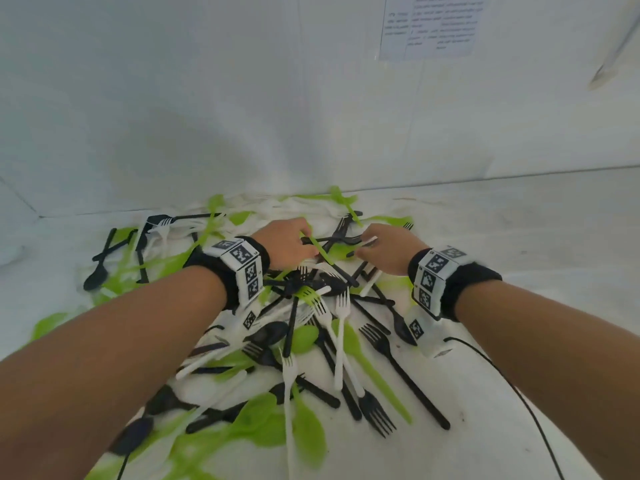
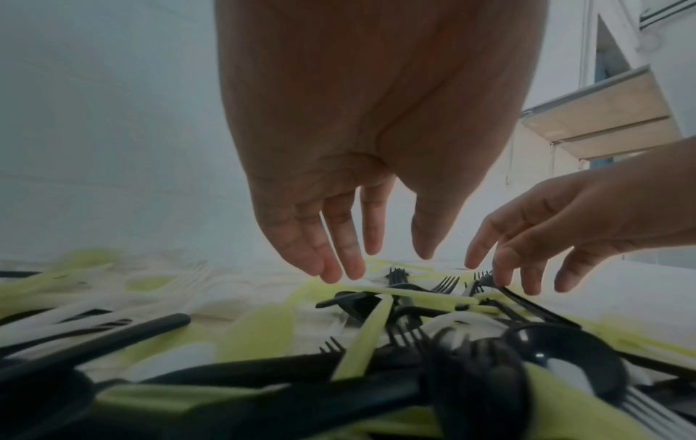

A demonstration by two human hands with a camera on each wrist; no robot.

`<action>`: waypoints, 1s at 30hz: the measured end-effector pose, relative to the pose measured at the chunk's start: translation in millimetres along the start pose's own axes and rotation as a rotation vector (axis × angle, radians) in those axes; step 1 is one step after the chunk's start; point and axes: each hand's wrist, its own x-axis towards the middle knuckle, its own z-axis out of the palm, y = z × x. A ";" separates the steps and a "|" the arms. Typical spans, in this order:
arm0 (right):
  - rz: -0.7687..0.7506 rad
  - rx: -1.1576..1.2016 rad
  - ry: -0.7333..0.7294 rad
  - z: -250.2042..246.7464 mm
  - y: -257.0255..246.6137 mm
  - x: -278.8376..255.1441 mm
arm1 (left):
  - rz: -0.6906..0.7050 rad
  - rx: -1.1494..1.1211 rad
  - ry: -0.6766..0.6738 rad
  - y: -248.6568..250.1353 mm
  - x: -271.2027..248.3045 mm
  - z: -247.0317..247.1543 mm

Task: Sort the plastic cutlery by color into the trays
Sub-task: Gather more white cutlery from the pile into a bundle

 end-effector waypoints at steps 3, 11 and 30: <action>0.040 0.041 0.074 2.8 -2.5 9.0 | 0.043 0.027 -0.001 -11.2 25.3 -0.7; 0.059 0.040 0.134 -0.8 0.7 45.6 | 0.100 0.208 0.023 -9.5 82.6 6.1; -0.203 -0.467 -0.202 -15.7 -14.5 100.6 | -0.039 0.039 0.094 -3.3 102.8 13.3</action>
